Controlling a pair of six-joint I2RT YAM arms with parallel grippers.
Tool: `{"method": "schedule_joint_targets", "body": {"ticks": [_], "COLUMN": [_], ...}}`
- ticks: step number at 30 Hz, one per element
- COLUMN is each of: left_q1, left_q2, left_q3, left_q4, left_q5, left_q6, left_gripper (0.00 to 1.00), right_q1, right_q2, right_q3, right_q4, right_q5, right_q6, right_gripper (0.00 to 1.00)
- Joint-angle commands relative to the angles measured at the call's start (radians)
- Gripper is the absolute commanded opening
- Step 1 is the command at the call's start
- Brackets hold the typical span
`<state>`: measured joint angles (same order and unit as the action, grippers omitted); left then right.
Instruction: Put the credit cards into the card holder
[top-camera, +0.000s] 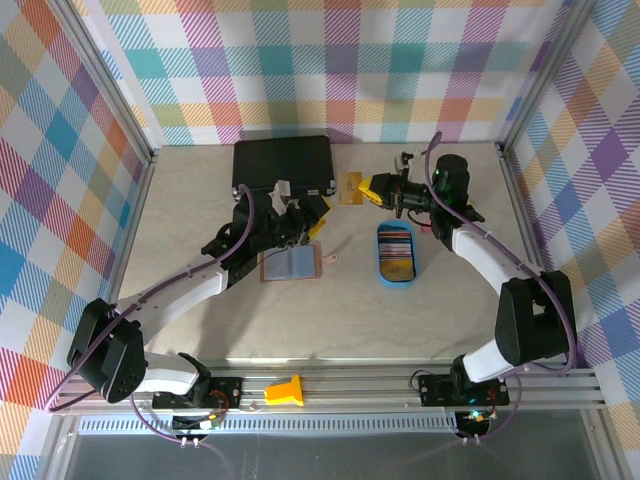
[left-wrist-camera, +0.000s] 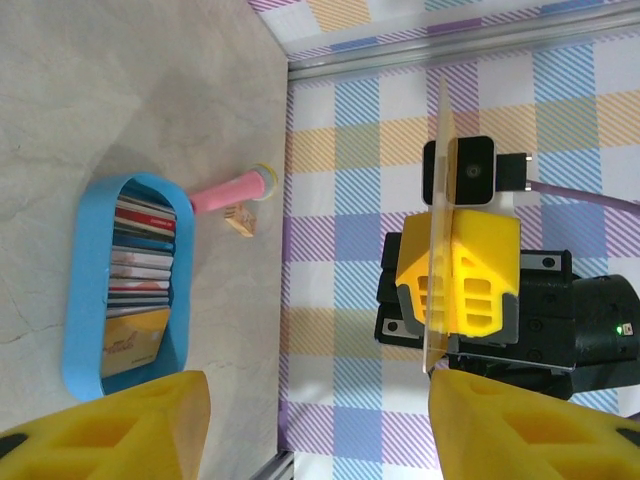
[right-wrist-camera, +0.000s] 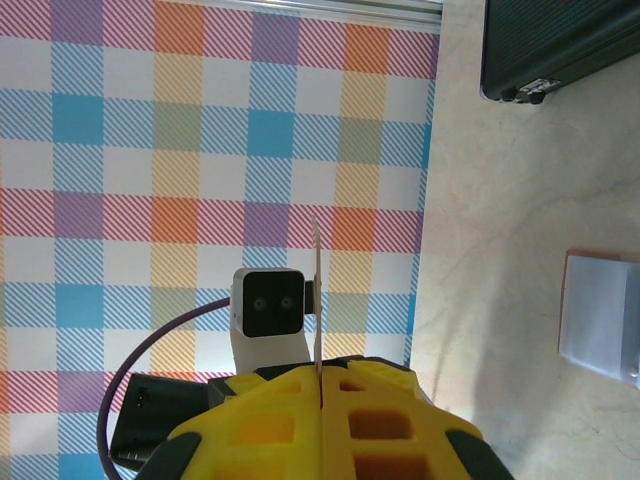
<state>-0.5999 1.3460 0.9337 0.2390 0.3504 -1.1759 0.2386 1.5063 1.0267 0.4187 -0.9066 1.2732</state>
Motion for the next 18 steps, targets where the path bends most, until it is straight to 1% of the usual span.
{"method": "schedule_joint_targets", "body": {"ticks": [1,5,9,11,17,18], "left_q1": [0.005,0.005,0.005,0.006,0.006,0.006], "left_q2": [0.009,0.007,0.004,0.005,0.031,0.033], "left_q3": [0.031,-0.001,-0.043,-0.046,-0.039,-0.041], "left_q4": [0.051,0.146,0.288,0.300,0.314,0.318], "left_q5": [0.024,0.018,-0.007,-0.019,0.012,0.015], "left_q6": [-0.028,-0.041,-0.080,-0.091,-0.113,-0.113], "left_gripper": [0.59,0.57,0.54,0.50,0.41,0.37], "right_q1": [0.012,0.026,0.040,0.048,0.063,0.064], "right_q2": [0.013,0.037,0.050,0.056,0.061,0.060], "right_q3": [0.007,0.022,0.028,0.030,0.033,0.031], "right_q4": [0.074,0.074,0.089,0.109,0.140,0.143], "right_q5": [-0.019,-0.036,-0.037,-0.041,-0.043,-0.042], "right_q6": [0.029,0.035,0.053,0.064,0.093,0.096], "right_gripper": [0.00,0.00,0.00,0.00,0.00,0.00]}}
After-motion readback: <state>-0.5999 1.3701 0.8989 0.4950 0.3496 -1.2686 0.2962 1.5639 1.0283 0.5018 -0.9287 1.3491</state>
